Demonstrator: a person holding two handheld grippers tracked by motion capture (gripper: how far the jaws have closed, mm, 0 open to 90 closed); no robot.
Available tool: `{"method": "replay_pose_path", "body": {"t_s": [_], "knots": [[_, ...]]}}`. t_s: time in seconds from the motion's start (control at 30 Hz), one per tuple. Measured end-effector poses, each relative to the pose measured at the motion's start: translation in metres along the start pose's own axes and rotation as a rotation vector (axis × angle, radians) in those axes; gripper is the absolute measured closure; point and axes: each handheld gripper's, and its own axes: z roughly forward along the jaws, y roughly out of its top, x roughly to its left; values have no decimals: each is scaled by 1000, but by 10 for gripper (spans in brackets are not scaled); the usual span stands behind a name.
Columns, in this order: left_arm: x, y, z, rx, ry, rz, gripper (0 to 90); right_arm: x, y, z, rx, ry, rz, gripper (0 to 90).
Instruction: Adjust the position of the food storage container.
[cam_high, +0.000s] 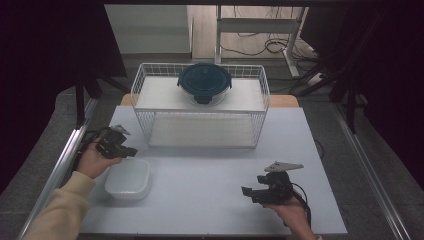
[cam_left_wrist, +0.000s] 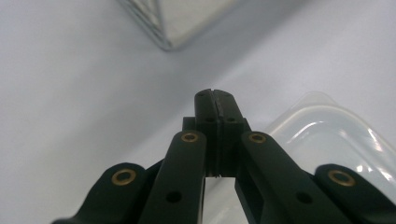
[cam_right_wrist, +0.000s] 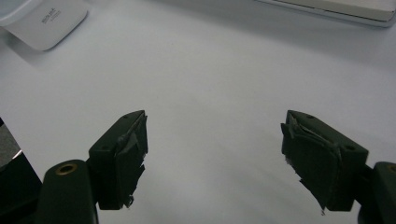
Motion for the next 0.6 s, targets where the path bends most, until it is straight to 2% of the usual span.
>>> {"method": "replay_pose_path", "body": {"t_s": [0.13, 0.23, 0.3, 0.47, 0.5, 0.6], "knots": [[4, -15, -21, -18, 44, -63, 900, 0, 0, 0, 1, 0, -2, 225], [7, -32, -36, -41, 49, -110, 900, 1, 0, 1, 2, 3, -4, 225], [7, -47, -43, -35, 74, -142, 900, 2, 1, 1, 1, 4, -7, 225], [3, -73, -45, 5, 96, -186, 900, 3, 1, 0, -3, 3, -10, 225], [2, -79, -45, 14, 96, -203, 900, 3, 1, 0, -3, 3, -10, 225], [-1, -89, -41, 37, 93, -221, 900, 3, 1, 0, -2, 3, -11, 224]]}}
